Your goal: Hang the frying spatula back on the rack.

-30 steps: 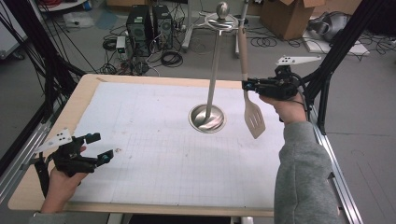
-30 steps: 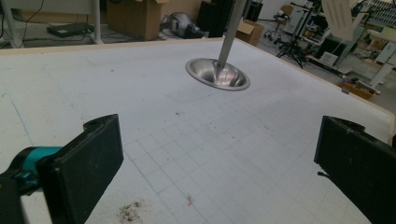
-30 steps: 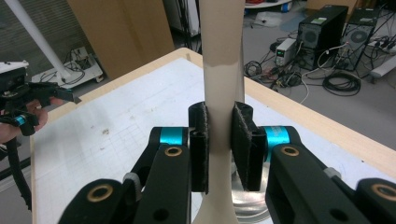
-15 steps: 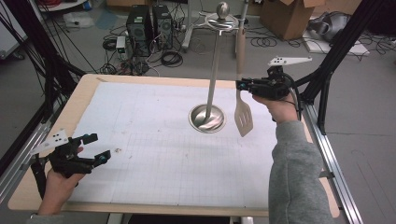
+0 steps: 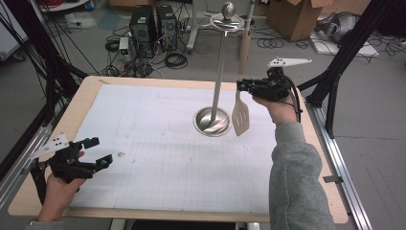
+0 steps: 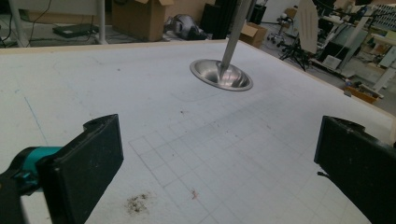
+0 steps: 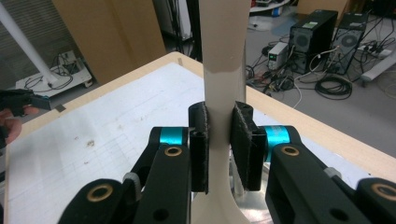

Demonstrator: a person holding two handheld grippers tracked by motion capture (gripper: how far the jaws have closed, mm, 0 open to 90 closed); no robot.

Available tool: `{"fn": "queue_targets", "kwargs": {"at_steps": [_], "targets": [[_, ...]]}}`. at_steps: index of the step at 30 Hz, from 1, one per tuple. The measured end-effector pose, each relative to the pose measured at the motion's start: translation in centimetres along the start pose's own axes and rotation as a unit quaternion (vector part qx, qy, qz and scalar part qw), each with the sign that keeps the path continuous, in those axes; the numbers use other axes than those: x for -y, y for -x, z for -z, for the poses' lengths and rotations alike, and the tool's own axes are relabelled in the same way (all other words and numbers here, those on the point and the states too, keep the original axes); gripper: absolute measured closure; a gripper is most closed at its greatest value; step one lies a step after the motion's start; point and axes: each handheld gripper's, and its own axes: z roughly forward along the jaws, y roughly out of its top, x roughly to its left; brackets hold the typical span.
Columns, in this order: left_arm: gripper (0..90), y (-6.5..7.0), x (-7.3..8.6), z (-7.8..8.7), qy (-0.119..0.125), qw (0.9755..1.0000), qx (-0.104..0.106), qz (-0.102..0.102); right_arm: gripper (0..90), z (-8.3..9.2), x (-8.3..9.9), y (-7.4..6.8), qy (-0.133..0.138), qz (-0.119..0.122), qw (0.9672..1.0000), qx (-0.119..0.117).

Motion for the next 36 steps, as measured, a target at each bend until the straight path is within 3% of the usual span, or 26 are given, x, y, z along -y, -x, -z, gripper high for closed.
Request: {"fn": "queue_targets", "kwargs": {"at_steps": [17, 25, 29, 33, 36], "targets": [[1.7, 0.1, -0.2, -0.6, 0.001, 1.0000, 0.006, -0.003, 76.1, -0.1, 0.5, -0.2, 0.018, -0.003, 0.9998, 0.004], [1.7, 0.0, -0.3, -0.9, 0.000, 1.0000, 0.006, -0.005, 49.1, 0.9, 1.2, -1.1, 0.041, 0.022, 0.9982, 0.038], [1.7, 0.2, -0.6, -1.3, 0.002, 0.9999, 0.010, -0.008, 32.0, 1.4, 1.8, -1.8, 0.029, 0.031, 0.9974, 0.058], [1.7, 0.3, -0.8, -1.7, 0.000, 0.9998, 0.015, -0.011, 19.1, 1.9, 2.3, -2.6, 0.046, 0.030, 0.9969, 0.056], [1.7, 0.3, -0.9, -1.9, 0.004, 0.9998, 0.017, -0.009, 13.8, 2.1, 2.8, -3.1, 0.044, 0.028, 0.9980, 0.035]]}}
